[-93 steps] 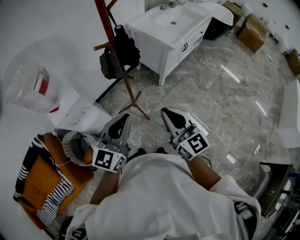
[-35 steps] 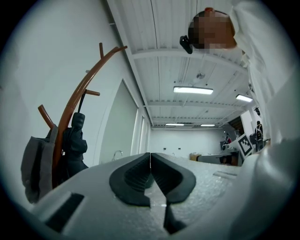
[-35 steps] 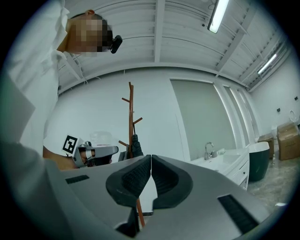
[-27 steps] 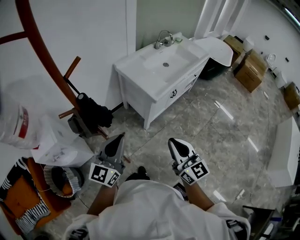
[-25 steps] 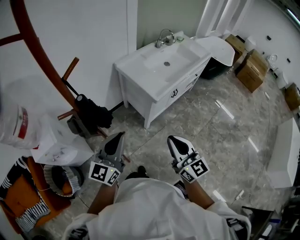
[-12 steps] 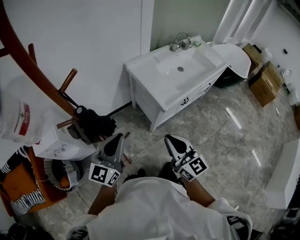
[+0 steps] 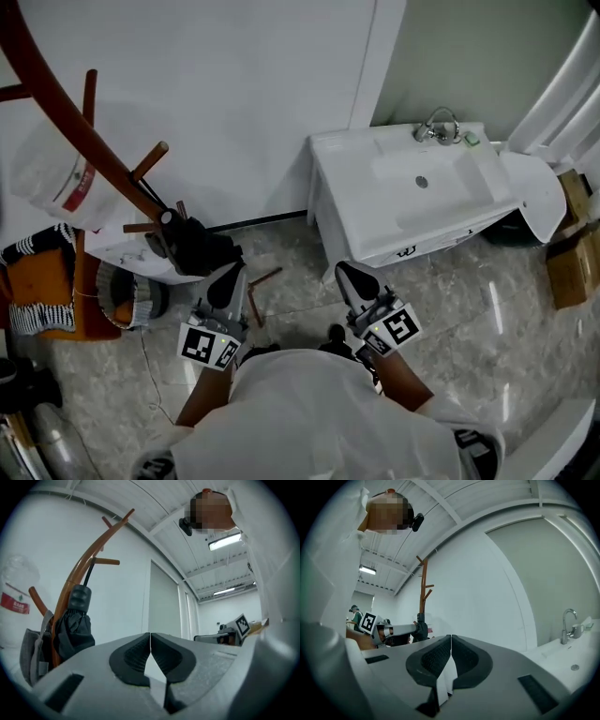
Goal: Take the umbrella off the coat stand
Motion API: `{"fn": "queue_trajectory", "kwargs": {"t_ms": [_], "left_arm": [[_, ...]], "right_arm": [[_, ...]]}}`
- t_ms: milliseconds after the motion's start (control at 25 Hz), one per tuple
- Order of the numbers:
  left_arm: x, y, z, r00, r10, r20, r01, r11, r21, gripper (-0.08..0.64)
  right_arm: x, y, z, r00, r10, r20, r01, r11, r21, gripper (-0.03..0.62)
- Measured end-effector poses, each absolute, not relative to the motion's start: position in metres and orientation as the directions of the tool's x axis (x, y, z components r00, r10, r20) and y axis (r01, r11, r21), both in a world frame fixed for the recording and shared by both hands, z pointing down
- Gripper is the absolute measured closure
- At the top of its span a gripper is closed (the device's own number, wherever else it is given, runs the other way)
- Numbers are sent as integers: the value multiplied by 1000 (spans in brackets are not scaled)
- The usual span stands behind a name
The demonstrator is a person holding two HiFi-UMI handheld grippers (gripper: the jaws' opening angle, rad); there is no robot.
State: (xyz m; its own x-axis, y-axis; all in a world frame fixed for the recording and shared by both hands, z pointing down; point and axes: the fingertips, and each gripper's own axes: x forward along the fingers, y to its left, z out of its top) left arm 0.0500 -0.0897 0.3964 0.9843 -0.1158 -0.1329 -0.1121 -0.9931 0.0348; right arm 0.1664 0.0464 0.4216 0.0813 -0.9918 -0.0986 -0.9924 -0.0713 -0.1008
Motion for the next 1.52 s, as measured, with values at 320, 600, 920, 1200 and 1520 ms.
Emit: {"fn": "queue_trajectory", "kwargs": {"t_ms": [320,600,920,1200,1520], "left_arm": [[66,-89,380,942,-316,-111,-316,-949,24,541],[67,-95,376,861,-498,-106,-495,-867,52,451],[32,-129,384,728,-682,-71,-678,-732,72,354],[4,-170,395,631,-775,-32,-770,-631,98,271],[6,-196,414,641,-768,21,-761,-631,152,235]], "right_arm": [[207,26,408,-140,-982,-129,-983,154,-104,577],[238,26,421,-275,-956,-105,-949,287,-126,577],[234,0,433,-397,-914,-82,-904,405,-138,577],[215,-28,421,-446,-893,-63,-886,451,-111,577],[197,-57,425,-471,-882,-29,-876,471,-106,577]]}}
